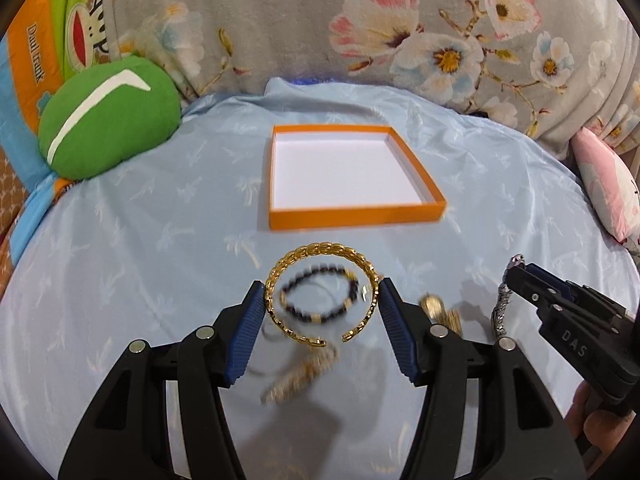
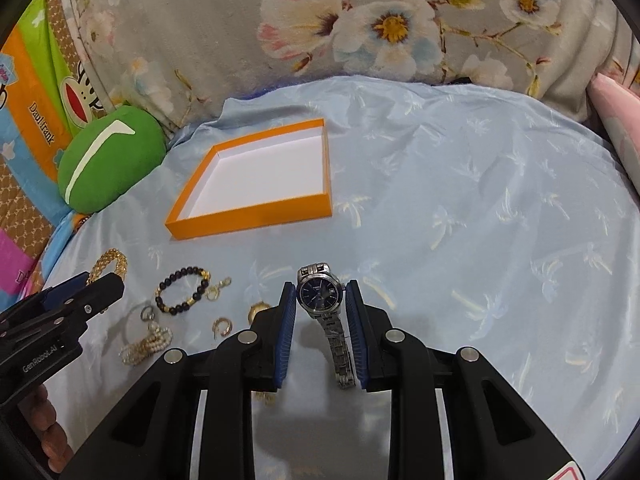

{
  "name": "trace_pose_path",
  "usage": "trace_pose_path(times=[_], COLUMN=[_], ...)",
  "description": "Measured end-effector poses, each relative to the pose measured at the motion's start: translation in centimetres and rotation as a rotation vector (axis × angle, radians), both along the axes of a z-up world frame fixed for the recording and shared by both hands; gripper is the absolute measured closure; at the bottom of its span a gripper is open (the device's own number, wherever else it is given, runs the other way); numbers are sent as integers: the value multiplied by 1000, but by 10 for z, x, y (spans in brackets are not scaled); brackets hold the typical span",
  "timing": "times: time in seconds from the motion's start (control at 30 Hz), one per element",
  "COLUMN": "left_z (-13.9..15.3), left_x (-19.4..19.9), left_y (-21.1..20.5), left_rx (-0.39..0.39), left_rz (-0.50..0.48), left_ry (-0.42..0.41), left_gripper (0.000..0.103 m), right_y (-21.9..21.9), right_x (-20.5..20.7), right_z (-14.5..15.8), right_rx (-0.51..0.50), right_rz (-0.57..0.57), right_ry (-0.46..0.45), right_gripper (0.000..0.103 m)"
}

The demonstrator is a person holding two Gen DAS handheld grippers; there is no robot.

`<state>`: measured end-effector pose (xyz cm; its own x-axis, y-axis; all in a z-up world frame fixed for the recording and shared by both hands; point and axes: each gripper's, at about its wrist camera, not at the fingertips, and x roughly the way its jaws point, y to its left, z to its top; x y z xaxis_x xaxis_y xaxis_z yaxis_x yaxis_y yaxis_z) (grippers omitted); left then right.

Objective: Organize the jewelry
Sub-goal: 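Carry the bangle in the left gripper and watch in the right toward the orange box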

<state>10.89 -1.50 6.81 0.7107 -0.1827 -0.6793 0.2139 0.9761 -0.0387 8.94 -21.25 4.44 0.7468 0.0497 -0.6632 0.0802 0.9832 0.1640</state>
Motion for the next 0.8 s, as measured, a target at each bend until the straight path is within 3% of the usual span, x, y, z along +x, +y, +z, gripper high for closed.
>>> trace_pose_path(times=[0.17,0.27,0.5,0.6,0.67,0.73,0.8], left_z=[7,8,5,4,6,5,1], left_x=[51,85,165,182,180,174,168], left_y=[-9,-15,-29,-27,-21,-15,-10], left_rx=[22,28,31,37,31,32,14], left_rz=[-9,-7,5,21,21,28,33], left_ry=[-24,-29,-25,-27,-45,-53,-31], left_gripper=[47,47,47,47,47,47,47], right_y=[-2,-4,0,-6,-14,-19,-17], right_x=[46,78,157,160,145,129,116], right_z=[11,17,34,34,23,7,-12], right_rx=[5,11,-27,-41,-28,-16,-14], right_rz=[1,5,30,24,33,45,78], right_ry=[-23,-36,-62,-62,-35,-2,36], right_gripper=[79,92,93,93,89,70,65])
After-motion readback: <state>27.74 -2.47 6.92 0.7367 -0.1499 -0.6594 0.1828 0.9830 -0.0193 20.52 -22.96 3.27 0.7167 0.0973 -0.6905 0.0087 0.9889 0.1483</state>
